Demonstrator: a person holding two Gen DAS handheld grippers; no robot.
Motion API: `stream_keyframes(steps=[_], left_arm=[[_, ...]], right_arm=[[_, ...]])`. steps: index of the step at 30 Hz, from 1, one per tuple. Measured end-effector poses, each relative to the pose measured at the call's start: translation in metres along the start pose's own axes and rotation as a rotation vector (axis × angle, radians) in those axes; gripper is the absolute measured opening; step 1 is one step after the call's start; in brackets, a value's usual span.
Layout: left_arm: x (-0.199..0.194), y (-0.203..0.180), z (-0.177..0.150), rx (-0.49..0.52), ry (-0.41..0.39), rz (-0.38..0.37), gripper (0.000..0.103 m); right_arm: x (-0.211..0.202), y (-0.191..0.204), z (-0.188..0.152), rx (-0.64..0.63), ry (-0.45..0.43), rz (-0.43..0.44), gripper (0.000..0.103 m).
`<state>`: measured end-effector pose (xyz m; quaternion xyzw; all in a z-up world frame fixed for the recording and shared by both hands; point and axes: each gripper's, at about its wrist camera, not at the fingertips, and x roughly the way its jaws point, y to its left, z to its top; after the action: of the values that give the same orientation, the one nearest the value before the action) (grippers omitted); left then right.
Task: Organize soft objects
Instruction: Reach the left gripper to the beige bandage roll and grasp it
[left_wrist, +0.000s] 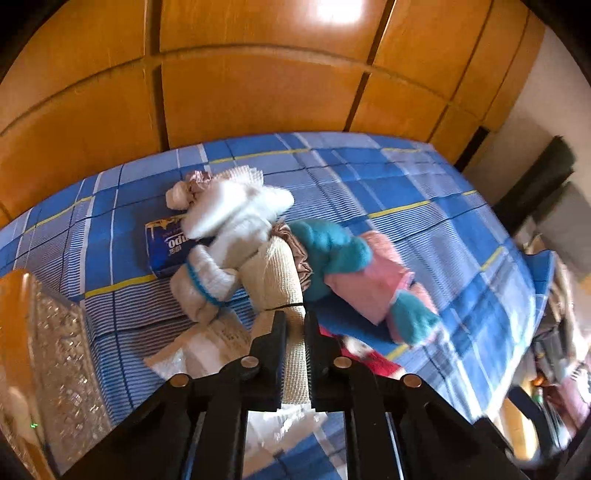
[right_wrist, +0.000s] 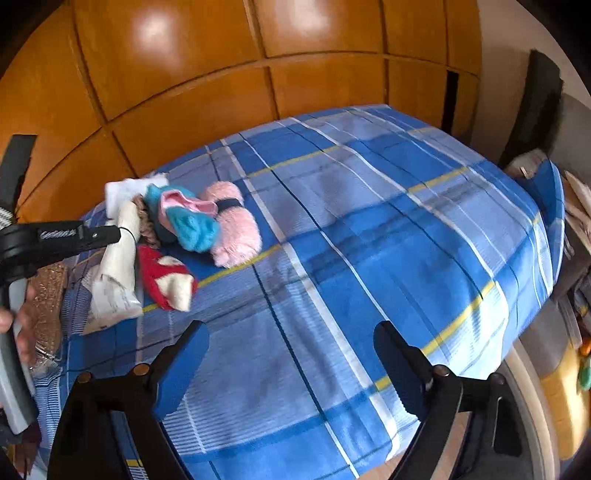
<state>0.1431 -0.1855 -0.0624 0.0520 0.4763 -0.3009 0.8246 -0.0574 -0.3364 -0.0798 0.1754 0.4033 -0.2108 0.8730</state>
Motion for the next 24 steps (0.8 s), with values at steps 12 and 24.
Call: stream_keyframes(steps=[12,24], left_arm=[[-0.041,0.017,-0.027,0.011,-0.024,-0.032,0.004],[-0.012,0.004,-0.033,0.065,0.045,-0.011,0.045]], right_arm=[[0.011,0.058,0.041,-0.274,-0.039,0.124,0.073],[0.016,0.044,0.027,-0.234,0.013,0.141,0.071]])
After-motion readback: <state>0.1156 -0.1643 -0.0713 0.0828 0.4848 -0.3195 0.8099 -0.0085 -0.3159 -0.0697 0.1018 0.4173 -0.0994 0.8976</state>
